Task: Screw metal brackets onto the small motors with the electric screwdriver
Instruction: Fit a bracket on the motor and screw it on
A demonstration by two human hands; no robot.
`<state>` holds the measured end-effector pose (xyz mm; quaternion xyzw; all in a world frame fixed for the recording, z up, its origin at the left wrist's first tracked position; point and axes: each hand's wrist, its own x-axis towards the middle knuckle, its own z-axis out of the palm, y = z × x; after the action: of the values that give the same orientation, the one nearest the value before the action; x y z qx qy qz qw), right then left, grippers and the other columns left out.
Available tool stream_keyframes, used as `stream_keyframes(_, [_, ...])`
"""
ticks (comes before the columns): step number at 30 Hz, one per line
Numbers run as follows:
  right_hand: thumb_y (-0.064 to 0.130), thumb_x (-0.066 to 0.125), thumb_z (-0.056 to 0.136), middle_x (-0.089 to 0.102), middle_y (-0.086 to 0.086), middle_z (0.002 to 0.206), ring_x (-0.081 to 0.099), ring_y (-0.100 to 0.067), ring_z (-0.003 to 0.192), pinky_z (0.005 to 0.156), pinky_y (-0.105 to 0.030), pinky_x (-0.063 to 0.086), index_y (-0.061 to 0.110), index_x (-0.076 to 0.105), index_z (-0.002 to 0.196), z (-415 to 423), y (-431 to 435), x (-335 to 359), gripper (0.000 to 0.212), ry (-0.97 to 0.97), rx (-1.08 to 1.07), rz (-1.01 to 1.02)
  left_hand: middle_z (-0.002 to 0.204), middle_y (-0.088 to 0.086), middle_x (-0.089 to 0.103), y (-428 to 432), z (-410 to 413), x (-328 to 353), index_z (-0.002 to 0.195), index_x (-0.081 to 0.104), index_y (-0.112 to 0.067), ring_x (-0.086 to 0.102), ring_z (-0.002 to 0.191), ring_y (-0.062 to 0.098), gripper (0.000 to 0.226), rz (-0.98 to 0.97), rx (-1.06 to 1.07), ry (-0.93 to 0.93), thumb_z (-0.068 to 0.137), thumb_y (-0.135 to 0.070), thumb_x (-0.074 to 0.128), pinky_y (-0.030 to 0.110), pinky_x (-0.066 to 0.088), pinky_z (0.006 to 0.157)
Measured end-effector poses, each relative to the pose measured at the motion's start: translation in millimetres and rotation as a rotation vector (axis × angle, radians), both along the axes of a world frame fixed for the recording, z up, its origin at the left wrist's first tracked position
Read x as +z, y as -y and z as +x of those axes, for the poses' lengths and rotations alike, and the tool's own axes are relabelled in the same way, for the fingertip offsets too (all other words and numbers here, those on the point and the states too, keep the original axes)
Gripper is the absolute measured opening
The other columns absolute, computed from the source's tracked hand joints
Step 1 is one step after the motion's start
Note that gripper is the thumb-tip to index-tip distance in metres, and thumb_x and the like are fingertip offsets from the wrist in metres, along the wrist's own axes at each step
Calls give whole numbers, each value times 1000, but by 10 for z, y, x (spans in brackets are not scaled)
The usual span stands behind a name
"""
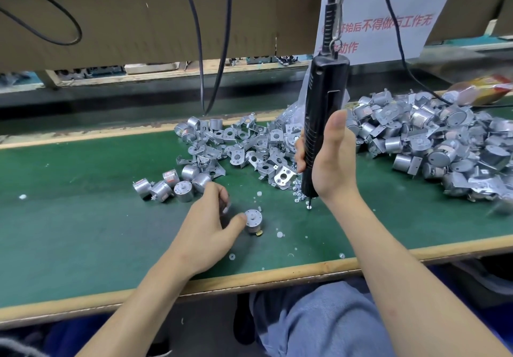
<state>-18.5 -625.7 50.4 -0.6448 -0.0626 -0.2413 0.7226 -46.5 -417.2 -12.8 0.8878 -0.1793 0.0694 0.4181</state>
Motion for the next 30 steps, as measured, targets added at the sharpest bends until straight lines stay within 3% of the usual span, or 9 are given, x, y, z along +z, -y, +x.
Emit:
stream_keyframes(4, [97, 38, 72, 50, -1, 52, 46, -19, 41, 43, -27, 37, 18, 49, 67, -11, -22, 18, 80, -1, -15, 16, 86, -14, 42, 24, -10, -18, 93, 30, -38, 43, 69, 16, 41, 40, -85, 82, 78, -39, 68, 26, 39, 63])
stream_keyframes(9, [97, 38, 73, 51, 0, 52, 46, -19, 41, 43, -27, 38, 24, 51, 64, -13, -19, 14, 74, -2, -20, 15, 93, -12, 49, 75, -10, -52, 100, 31, -44, 56, 88, 21, 48, -6, -150, 31, 75, -35, 71, 38, 49, 75])
stream_keyframes(12, [96, 38, 73, 51, 0, 52, 45, -19, 41, 43, -27, 37, 19, 50, 66, -19, -17, 12, 78, -4, -16, 16, 93, -12, 53, 97, -7, -65, 99, 32, -44, 54, 83, 17, 50, 1, -146, 54, 77, -35, 75, 24, 45, 70])
stream_keyframes(16, [97, 36, 73, 51, 0, 52, 46, -18, 41, 43, -27, 38, 8, 45, 69, -20, -17, 9, 89, -4, -15, -5, 95, -21, 45, 86, -82, -25, 101, 34, -39, 53, 83, -3, 40, 44, -124, 143, 84, -39, 70, 7, 37, 72])
stream_keyframes(20, [98, 34, 71, 49, -2, 51, 47, -18, 41, 44, -29, 38, 2, 44, 69, -21, -23, 11, 97, -4, -23, -22, 97, -25, 46, 34, -87, -9, 102, 37, -42, 51, 79, -6, 22, 73, -103, 115, 95, -38, 57, 6, 36, 72])
stream_keyframes(23, [99, 33, 71, 49, -3, 51, 47, -18, 40, 44, -26, 38, 2, 44, 70, -33, -32, 27, 97, -6, -23, -19, 103, -26, 52, 13, -88, -26, 106, 37, -45, 52, 76, -11, 30, 94, -107, 83, 95, -31, 61, 5, 37, 69])
stream_keyframes(25, [99, 34, 70, 48, -4, 51, 47, -17, 40, 44, -25, 38, -1, 43, 72, -40, -38, 39, 100, -6, -19, -17, 117, -25, 59, 9, -113, -51, 112, 32, -49, 57, 88, -14, 45, 55, -134, 53, 93, -25, 65, 3, 38, 71])
stream_keyframes(27, [99, 35, 69, 48, -6, 52, 46, -17, 40, 43, -25, 37, -4, 43, 74, -40, -42, 42, 104, -8, -7, -19, 128, -25, 59, 1, -137, -68, 123, 32, -46, 56, 112, -11, 53, 31, -174, 42, 91, -22, 68, 1, 38, 81])
stream_keyframes(30, [100, 36, 66, 48, -10, 54, 46, -18, 41, 44, -26, 38, -8, 43, 76, -36, -48, 60, 109, -7, 7, -28, 132, -24, 58, -18, -122, -68, 131, 44, -35, 53, 106, -16, 50, 88, -207, 91, 90, -22, 69, -1, 34, 85])
